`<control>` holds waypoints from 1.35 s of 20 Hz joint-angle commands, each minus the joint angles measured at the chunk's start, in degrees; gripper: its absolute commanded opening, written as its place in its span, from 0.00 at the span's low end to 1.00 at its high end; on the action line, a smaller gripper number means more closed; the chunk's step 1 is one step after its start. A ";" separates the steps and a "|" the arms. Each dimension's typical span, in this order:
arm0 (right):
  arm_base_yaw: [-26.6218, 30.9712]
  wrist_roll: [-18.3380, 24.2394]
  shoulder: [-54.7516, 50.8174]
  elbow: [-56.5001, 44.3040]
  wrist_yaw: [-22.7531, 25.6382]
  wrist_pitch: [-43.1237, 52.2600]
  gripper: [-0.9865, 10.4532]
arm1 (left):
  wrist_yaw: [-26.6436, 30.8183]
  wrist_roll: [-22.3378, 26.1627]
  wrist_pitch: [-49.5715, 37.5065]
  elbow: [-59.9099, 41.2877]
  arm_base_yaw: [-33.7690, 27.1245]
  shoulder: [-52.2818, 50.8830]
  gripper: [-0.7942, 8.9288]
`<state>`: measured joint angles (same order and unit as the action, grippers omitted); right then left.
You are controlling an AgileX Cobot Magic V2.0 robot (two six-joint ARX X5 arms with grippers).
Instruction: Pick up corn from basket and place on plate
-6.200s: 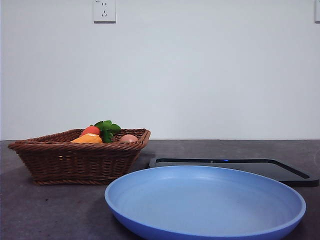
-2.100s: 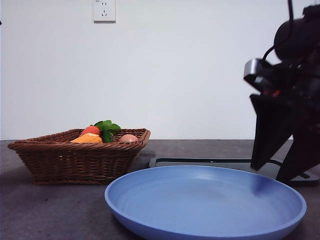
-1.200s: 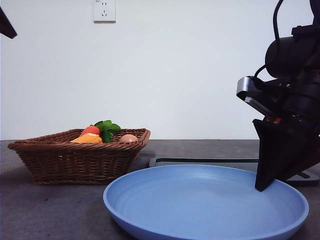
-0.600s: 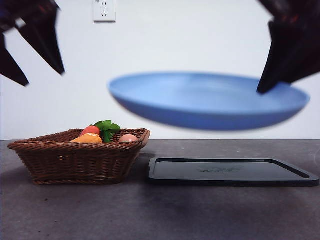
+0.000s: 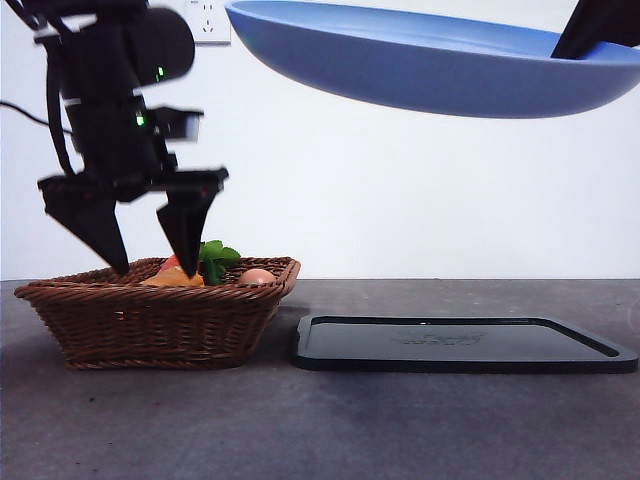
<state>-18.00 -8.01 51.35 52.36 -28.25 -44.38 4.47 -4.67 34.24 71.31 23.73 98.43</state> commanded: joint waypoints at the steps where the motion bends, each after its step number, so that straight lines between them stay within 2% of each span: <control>1: -0.17 -1.03 0.17 1.14 0.07 0.33 0.09 | 0.37 -0.61 -1.20 1.29 0.68 2.56 0.50; 9: -0.07 -0.98 0.17 1.14 1.68 0.31 0.09 | 0.35 -1.38 -0.83 1.29 2.27 5.22 0.45; 17: -0.09 -0.76 0.17 1.14 1.68 0.44 0.09 | 0.31 -4.04 2.03 1.29 2.29 5.31 0.25; 21: -0.07 -0.81 0.24 1.14 1.70 0.57 0.09 | 0.26 -5.05 2.40 1.29 2.12 4.83 0.23; 27: -0.02 -1.03 3.74 1.11 4.39 0.63 0.09 | 0.04 -5.55 2.60 1.31 2.12 -6.91 0.22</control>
<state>-17.87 -8.03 54.94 52.36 -23.75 -44.42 4.51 -9.85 37.10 71.31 25.63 90.70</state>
